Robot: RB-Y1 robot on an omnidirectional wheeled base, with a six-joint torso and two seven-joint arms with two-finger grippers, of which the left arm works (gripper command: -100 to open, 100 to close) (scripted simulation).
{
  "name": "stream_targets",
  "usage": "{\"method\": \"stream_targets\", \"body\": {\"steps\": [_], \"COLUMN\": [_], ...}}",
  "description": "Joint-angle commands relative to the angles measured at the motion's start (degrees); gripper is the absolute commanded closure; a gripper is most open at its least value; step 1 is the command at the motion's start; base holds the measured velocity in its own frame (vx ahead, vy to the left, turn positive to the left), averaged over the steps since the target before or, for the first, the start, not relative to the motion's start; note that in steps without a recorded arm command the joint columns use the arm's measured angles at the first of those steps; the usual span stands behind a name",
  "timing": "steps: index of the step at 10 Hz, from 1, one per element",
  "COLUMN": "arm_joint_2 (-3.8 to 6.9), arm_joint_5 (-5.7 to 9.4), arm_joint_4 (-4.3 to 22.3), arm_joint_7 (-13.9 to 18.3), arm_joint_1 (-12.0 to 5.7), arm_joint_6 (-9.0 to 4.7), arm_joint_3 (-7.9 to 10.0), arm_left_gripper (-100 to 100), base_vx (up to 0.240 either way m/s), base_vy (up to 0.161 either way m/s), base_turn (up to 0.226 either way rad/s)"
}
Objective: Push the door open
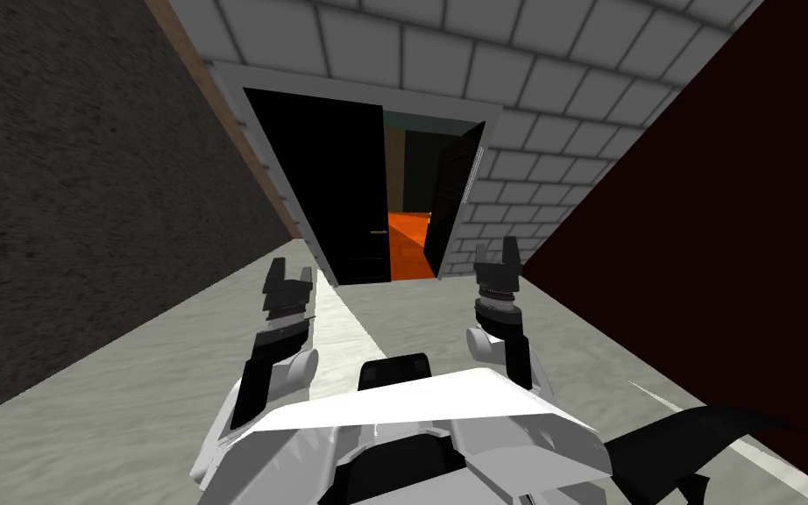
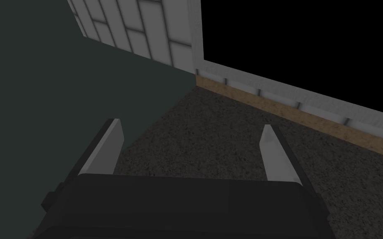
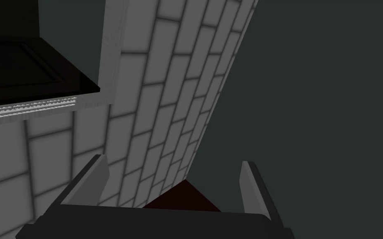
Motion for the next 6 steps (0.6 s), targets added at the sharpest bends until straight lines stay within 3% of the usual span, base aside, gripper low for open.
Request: {"method": "stream_targets", "body": {"steps": [1,6], "arm_joint_2": [0.48,1.73], "arm_joint_5": [0.06,0.37], "arm_joint_4": [2.4,8.6], "arm_joint_7": [-0.3,-0.8], "arm_joint_1": [-1.41,-5.19], "arm_joint_6": [-0.15,-0.39], "arm_joint_3": [0.08,0.48], "arm_left_gripper": [-100,-100], "base_vx": [0.117,0.093], "base_vy": [-0.002,-0.008], "base_turn": [0.001,0.001]}}
